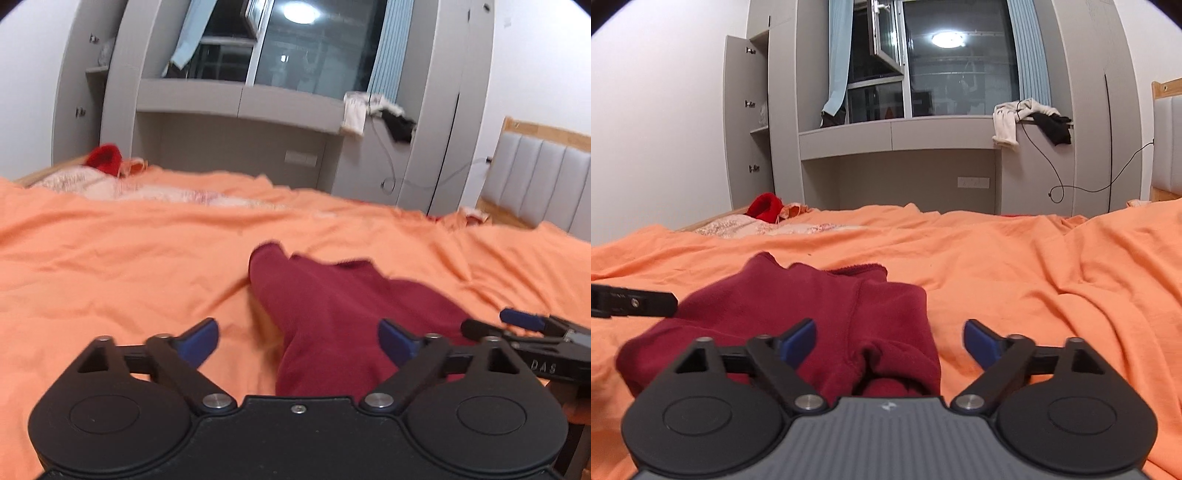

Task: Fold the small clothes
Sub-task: 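Open both grippers and lift them away from the folded shirt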

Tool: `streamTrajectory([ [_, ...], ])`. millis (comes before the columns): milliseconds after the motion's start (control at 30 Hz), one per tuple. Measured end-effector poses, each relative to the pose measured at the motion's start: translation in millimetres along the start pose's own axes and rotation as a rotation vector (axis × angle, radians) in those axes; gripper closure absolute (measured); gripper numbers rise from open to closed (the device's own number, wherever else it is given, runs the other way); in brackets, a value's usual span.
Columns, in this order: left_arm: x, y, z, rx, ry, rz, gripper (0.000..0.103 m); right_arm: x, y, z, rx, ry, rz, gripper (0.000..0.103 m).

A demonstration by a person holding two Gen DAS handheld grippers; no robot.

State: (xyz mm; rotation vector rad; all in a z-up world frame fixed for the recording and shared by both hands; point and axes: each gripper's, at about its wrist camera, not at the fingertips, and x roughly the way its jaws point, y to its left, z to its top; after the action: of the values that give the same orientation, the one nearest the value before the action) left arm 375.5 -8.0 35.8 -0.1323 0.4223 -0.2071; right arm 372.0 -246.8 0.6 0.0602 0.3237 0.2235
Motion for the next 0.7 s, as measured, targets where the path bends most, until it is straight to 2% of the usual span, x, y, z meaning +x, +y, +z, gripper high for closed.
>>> streamTrajectory([
  [67,-14.5,-4.5,2.5,0.004,-0.038,0.007,0.001,-11.2,-0.1,2.4,0.016,-0.015,0.015,0.003],
  [267,-65.4,-22.9,2.8,0.027,-0.123,0.039,0.001,-60.2,4.0,12.5,0.067,-0.086,0.049,0.000],
  [433,-106.8,-34.3,-1.2,-0.007,-0.177,0.043,0.001,-111.1,18.4,11.7,0.013,-0.176,0.037,0.000],
  [567,-139.3,-40.1,-15.0,-0.025,-0.204,0.058,0.001,-160.3,34.5,3.6,-0.051,-0.268,0.019,0.000],
  [700,-172.2,-42.2,-32.4,-0.023,-0.233,0.071,0.001,-197.6,45.0,-11.4,-0.051,-0.325,0.007,0.000],
])
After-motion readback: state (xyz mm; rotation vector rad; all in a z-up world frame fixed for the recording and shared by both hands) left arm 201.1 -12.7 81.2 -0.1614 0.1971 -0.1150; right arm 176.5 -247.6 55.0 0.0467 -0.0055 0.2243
